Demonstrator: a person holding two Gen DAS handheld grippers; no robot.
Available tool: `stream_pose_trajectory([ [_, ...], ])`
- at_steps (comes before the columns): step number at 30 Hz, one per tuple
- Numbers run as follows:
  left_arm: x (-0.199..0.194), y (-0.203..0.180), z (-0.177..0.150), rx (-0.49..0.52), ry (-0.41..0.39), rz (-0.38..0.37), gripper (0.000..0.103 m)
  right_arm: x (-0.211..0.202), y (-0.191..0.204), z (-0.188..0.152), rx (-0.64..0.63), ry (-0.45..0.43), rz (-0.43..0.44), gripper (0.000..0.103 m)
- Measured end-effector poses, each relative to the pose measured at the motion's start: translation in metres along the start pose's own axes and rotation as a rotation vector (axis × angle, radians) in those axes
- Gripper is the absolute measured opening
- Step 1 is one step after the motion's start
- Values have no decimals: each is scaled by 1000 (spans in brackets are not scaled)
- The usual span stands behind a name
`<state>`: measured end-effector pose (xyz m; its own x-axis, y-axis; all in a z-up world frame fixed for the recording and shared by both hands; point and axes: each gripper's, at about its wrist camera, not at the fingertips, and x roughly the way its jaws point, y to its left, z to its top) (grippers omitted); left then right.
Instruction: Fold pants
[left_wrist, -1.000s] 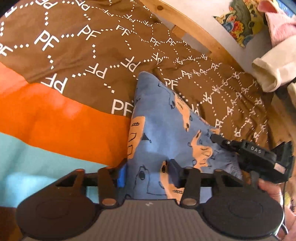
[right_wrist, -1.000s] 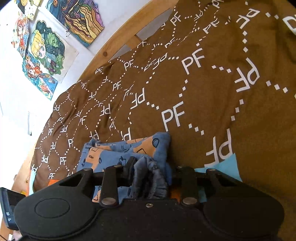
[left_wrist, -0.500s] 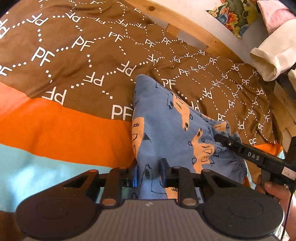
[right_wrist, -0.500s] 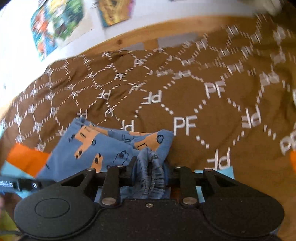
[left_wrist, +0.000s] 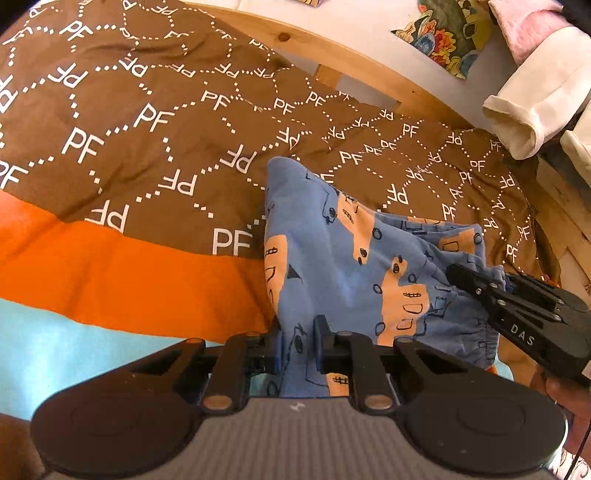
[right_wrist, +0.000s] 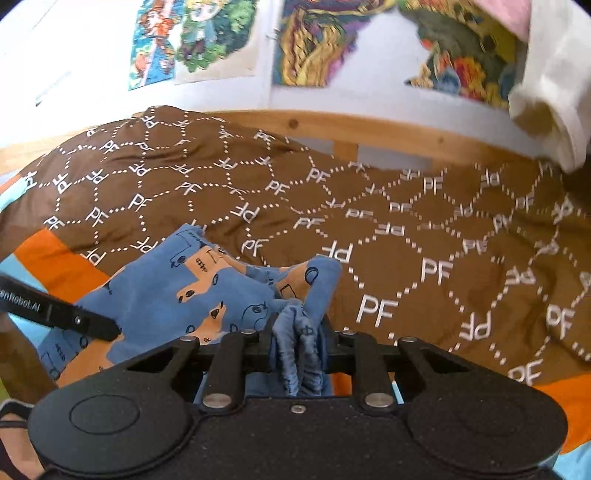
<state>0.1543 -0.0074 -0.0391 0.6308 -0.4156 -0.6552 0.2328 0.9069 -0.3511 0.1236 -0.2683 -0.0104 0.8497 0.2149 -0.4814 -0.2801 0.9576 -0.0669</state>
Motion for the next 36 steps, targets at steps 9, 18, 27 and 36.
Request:
stream_pose_trajectory([
  [9,-19,-22,-6,79,-58,13,17,-29,15,1,-147,-51,-38,21],
  [18,-28,-38,-6,101,-105,8,17,-47,15,1,-196,-92,-57,20],
  [27,-9,-51,43,70,-129,27,17,-22,-8,37,-258,-157,-46,20],
  [36,47,-47,96,75,-168,65,17,52,-55,85,-197,-156,-20,20],
])
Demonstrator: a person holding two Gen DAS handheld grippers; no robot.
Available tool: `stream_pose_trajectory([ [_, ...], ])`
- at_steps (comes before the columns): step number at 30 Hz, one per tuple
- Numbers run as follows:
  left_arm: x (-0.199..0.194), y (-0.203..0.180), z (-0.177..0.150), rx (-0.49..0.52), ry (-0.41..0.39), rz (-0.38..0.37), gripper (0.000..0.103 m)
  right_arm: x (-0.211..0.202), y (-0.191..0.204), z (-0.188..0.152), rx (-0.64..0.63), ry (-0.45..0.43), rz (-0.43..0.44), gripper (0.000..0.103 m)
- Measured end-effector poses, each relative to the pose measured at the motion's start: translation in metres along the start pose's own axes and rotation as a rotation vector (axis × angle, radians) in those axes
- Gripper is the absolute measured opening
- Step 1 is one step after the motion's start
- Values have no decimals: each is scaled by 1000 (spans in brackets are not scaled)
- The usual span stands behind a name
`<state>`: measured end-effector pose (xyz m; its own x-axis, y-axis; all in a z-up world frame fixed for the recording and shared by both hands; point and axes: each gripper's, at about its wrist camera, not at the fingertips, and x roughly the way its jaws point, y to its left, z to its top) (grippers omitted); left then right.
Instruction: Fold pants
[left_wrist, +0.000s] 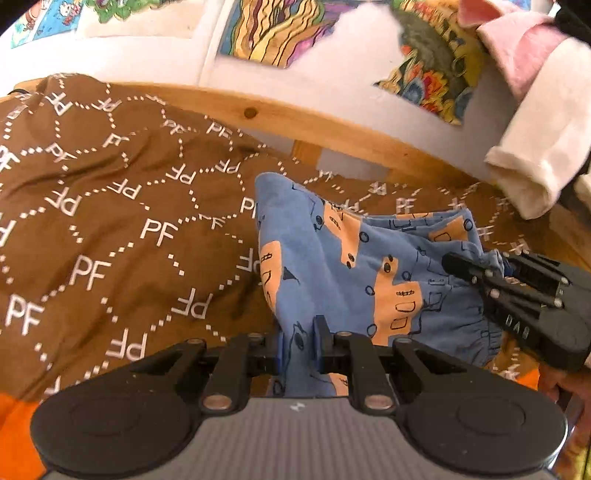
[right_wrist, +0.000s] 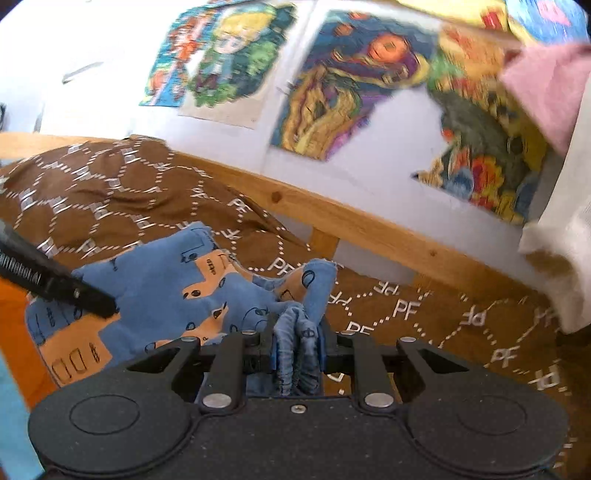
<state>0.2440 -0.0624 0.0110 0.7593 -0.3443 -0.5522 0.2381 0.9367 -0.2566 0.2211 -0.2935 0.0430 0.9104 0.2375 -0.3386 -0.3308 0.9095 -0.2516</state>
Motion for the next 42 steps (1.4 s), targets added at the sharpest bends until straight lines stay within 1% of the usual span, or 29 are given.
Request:
stream_pose_trajectory([
  [2,19,3,-2,2,25,20,17,21,-9,-4,63,40,27,21],
  [3,30,6,-4,-2,45,34,17,35,-14,-10,94,76,46,22],
  [5,43,12,-9,-25,73,40,19,56,-19,-21,141,142,49,24],
  [6,46,16,-11,-44,76,35,21,65,-23,-29,166,168,37,28],
  [7,47,19,-12,-67,74,30,23,68,-26,-33,185,169,33,31],
  [8,47,21,-12,-85,72,28,26,69,-28,-36,200,162,32,36],
  [9,46,22,-12,-91,72,31,31,69,-30,-37,208,155,31,40],
  [10,46,23,-12,-88,72,38,34,69,-31,-37,205,153,27,44],
  [11,45,23,-12,-78,72,47,38,69,-30,-36,188,151,22,45],
  [12,44,23,-12,-71,73,57,45,68,-30,-35,169,148,17,49],
  [13,43,24,-11,-67,74,66,48,67,-29,-34,156,145,8,54],
  [14,40,24,-10,-65,73,74,55,64,-28,-34,151,143,-2,57],
  [15,37,24,-9,-65,69,80,66,61,-28,-33,152,139,-13,62],
  [16,34,24,-7,-68,64,84,72,57,-29,-33,157,134,-27,68],
  [17,27,24,-6,-72,52,88,81,52,-28,-32,161,130,-40,71],
  [18,21,23,-5,-77,35,92,86,47,-27,-32,167,123,-56,75],
  [20,9,21,-3,-74,11,89,90,36,-25,-30,184,101,-71,82],
  [22,-2,19,-1,-67,-9,96,95,25,-22,-26,196,77,-91,91],
  [24,-15,16,1,-54,-35,108,99,13,-19,-19,208,44,-109,94],
  [26,-27,13,2,-34,-62,111,102,-2,-14,-11,226,-2,-128,98],
  [28,-39,9,5,-14,-95,122,103,-15,-10,-4,246,-38,-142,102],
  [31,-54,3,6,12,-128,156,103,-34,-3,6,267,-79,-140,102],
  [35,-70,-5,5,38,-149,164,103,-52,6,13,284,-98,-108,102],
  [42,-94,-15,-5,78,-182,179,103,-84,20,13,291,-126,-104,102],
])
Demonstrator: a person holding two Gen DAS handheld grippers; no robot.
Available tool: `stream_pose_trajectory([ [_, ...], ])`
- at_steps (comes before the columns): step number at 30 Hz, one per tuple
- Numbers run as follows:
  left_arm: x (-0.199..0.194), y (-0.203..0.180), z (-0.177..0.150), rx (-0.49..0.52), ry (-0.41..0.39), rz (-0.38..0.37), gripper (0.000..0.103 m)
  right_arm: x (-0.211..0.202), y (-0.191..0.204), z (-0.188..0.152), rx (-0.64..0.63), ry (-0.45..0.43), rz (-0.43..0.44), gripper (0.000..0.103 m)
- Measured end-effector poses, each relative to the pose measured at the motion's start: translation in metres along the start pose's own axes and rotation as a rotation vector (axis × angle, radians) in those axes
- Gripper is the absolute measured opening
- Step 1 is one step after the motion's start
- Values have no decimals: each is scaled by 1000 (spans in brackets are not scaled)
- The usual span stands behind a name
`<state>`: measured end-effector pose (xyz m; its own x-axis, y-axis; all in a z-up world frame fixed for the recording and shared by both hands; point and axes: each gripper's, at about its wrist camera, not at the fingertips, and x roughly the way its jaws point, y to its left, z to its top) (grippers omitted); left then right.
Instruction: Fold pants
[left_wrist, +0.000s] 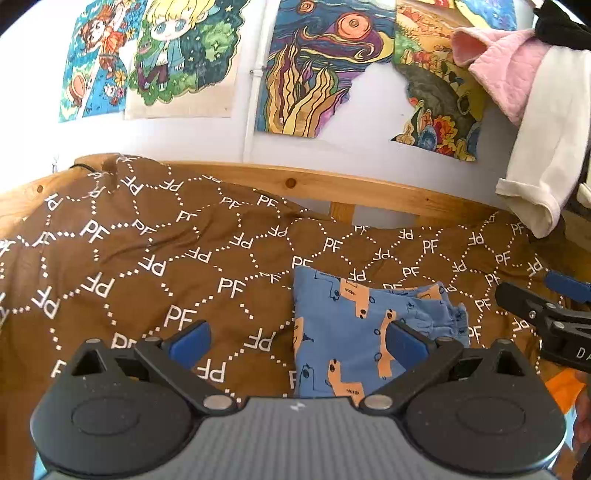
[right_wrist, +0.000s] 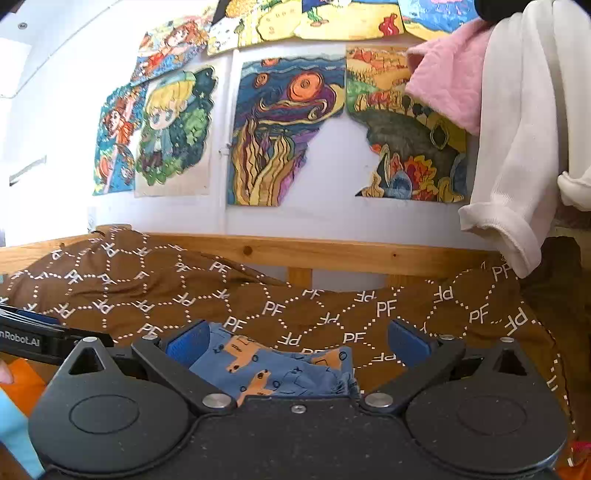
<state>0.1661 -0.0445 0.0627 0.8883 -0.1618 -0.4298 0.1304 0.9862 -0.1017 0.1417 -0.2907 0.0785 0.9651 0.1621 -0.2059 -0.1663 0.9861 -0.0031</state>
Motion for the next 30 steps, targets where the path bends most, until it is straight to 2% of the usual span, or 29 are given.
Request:
stream_pose_trajectory([
  [14,-42,10,-25,28,-8,22,103,-45,20,-4,-23,-5,6,102],
  [21,-54,22,-40,2,25,-19,103,-61,37,-17,-41,-5,-2,102],
  [30,-58,28,-64,35,51,19,103,-66,45,-37,24,60,-34,102],
])
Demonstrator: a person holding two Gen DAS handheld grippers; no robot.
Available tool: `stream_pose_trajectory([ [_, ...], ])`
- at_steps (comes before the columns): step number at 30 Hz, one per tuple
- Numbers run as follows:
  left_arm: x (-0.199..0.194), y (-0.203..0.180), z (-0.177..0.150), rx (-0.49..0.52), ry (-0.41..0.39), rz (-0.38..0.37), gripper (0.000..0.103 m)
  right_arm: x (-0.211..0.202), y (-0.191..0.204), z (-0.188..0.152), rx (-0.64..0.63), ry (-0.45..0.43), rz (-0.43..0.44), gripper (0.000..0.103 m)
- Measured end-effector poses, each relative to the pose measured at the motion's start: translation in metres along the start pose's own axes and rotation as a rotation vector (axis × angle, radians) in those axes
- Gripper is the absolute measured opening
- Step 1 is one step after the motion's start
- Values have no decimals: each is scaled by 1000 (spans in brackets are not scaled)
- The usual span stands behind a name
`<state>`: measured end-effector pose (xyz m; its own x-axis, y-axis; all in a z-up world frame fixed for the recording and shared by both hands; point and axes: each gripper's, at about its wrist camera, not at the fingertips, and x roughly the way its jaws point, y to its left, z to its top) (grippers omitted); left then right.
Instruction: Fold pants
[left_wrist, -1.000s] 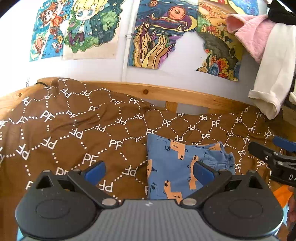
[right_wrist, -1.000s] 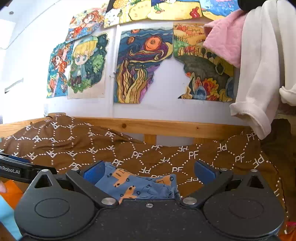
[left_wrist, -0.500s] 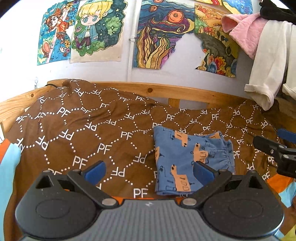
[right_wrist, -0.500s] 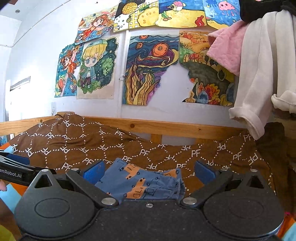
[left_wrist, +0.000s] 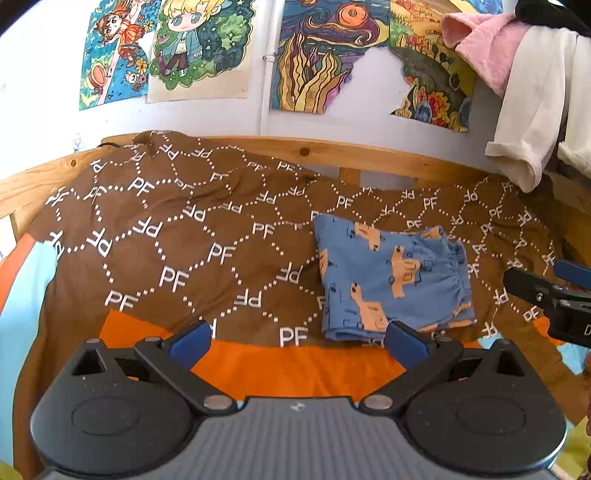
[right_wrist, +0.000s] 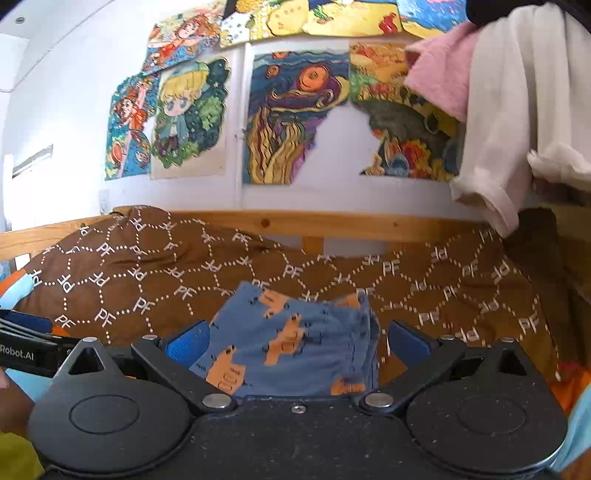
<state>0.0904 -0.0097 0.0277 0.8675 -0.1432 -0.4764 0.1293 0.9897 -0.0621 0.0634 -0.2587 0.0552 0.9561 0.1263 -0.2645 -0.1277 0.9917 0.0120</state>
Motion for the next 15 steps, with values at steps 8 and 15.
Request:
stream_pose_trajectory([
  [8,4,-3,-17,47,9,-2,103,-6,6,-20,39,46,-55,102],
  [15,11,2,-23,45,28,12,103,-6,4,-32,68,82,-99,102],
])
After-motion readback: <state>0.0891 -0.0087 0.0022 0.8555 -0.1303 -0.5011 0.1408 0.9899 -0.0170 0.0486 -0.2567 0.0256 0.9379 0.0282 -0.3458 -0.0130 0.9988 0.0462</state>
